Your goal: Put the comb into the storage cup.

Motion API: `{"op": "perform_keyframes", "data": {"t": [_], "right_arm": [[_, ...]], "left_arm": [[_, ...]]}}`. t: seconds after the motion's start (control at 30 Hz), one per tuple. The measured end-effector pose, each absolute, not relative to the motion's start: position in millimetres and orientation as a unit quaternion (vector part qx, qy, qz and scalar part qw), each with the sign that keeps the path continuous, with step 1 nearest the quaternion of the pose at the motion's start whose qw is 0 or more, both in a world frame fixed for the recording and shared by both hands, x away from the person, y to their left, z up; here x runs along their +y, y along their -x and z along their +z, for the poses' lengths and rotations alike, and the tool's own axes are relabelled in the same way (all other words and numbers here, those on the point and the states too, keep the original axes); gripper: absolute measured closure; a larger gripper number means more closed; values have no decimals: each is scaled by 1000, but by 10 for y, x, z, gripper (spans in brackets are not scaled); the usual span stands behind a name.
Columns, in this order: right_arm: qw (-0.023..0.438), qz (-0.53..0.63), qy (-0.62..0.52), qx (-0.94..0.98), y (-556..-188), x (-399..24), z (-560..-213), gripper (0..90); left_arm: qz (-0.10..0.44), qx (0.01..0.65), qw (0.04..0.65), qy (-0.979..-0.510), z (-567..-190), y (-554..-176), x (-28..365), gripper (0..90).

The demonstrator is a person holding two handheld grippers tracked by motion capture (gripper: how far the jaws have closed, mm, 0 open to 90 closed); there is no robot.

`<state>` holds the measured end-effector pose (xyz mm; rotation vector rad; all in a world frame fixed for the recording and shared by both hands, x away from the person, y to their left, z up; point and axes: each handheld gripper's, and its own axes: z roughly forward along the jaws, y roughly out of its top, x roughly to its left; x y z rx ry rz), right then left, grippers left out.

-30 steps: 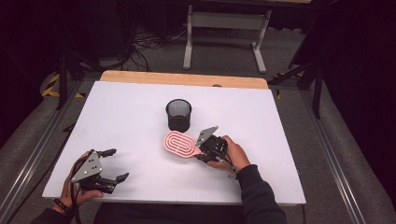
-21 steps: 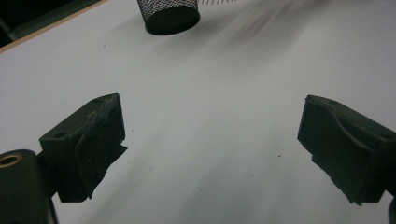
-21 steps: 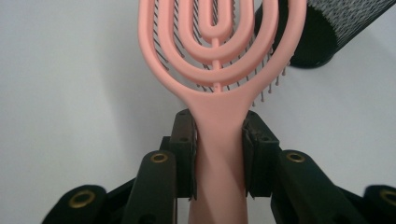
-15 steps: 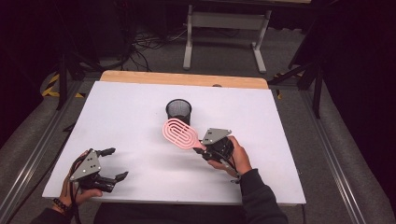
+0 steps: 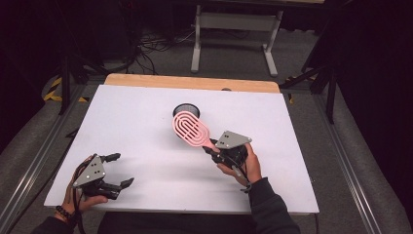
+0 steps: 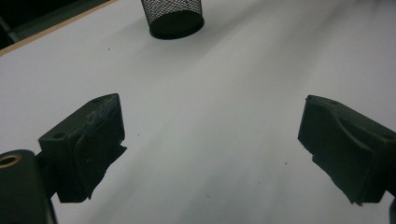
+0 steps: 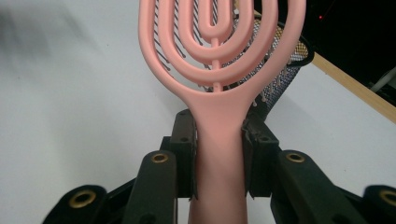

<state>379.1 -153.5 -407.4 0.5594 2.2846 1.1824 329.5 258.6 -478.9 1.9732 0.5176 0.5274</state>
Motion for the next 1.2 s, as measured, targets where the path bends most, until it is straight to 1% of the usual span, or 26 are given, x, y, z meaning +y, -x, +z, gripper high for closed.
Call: {"op": "perform_keyframes", "data": {"t": [0.23, 0.6, 0.83, 0.97, 1.2], "right_arm": [[259, 442, -203, 835, -3755, -1487, -4066, 696], [271, 456, -197, 824, -3693, -1391, -4093, 697], [274, 464, -194, 819, -3656, -1326, -4121, 697], [276, 466, -187, 820, -3636, -1274, -4138, 697], [278, 469, -177, 819, -3596, -1199, -4175, 697]], "left_arm": [[197, 215, 517, -805, -4643, -3440, 2476, 88], [182, 187, 541, -800, -4460, -3599, 2053, 74], [174, 179, 556, -792, -4374, -3651, 1847, 92], [168, 190, 555, -792, -4334, -3701, 1725, 100], [137, 203, 578, -778, -4298, -3778, 1575, 116]]}}
